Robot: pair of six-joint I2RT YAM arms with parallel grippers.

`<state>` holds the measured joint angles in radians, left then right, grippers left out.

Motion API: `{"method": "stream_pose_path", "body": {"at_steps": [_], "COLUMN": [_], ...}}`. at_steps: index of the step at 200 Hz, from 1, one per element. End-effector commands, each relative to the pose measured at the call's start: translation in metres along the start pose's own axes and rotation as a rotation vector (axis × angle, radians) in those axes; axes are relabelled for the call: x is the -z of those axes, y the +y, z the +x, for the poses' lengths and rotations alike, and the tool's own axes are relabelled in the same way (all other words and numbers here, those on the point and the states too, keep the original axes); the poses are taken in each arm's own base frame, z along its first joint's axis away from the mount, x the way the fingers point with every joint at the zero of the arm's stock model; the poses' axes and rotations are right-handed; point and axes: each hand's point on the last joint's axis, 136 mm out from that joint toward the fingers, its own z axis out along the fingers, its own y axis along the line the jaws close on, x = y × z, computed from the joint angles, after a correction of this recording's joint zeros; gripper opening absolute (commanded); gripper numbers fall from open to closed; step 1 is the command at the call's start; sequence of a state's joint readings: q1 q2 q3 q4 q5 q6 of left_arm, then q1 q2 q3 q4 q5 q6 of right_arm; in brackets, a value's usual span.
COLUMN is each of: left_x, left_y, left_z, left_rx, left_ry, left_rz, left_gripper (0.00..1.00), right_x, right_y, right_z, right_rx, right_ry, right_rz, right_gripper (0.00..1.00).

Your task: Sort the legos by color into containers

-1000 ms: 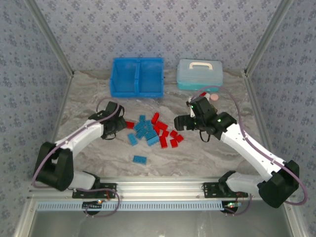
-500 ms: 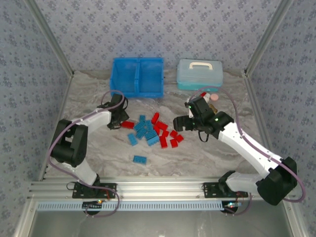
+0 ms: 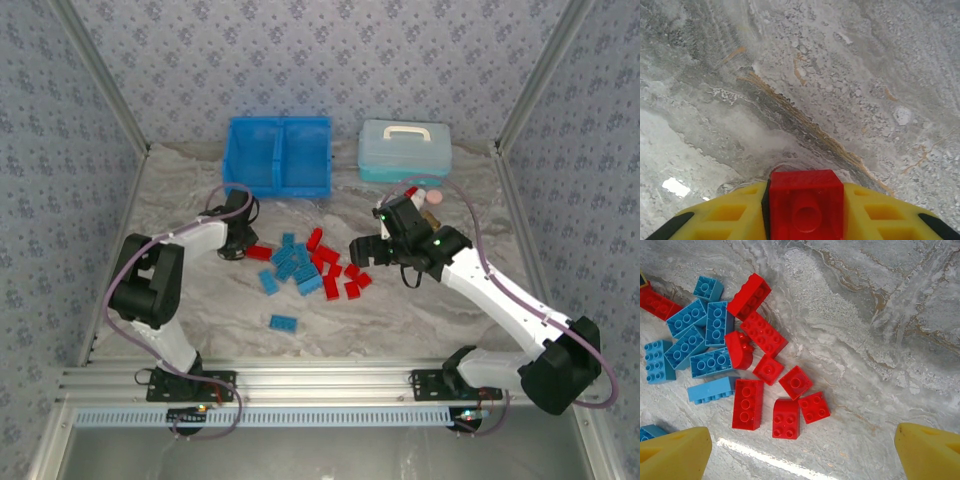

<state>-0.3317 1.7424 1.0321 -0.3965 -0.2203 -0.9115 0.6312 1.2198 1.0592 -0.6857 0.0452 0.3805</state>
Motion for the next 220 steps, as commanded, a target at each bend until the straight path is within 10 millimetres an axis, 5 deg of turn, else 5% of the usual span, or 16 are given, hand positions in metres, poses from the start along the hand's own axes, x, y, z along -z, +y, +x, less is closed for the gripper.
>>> {"method": "stream_pose_path", "body": {"at_steps": [1,39,80,109,161,220], "left_x": [0.001,0.052,0.117,0.132,0.092,0.011], "left_y": [0.000,-0.015,-0.047,-0.078,-0.149,-0.175], "left_z": [0.001,-0.040,-0.120,-0.180,-0.241,-0.241], "left_rx": [-0.005,-0.018,0.019,0.017,-0.082,-0.194], "left_ry": [0.018,-0.096,-0.276,-0.391,-0.440,-0.379], "left_rz": [-0.009,0.045,0.169,0.199,0.220,0.162], "left_gripper": [0.31,0.27,0.27,0.26,0.25,0.25], "right_x": [0.007,0.012,0.011,0.008,0.009,0.005], "right_y": [0.002,0.002,0.003,0.006,0.006,0.004], "right_z": [-0.005,-0.010,-0.016,-0.016,-0.019,-0.015], "right_rx": [0.016,0.014,0.010,0.003,0.004,0.010], "right_ry": [-0.005,-0.023,-0.046,-0.046,-0.049,-0.034], "right_rz": [0.012,0.012,0.012,0.003,0.012,0.019], "right_gripper": [0.97,0.97,0.96,0.96,0.96,0.97]}}
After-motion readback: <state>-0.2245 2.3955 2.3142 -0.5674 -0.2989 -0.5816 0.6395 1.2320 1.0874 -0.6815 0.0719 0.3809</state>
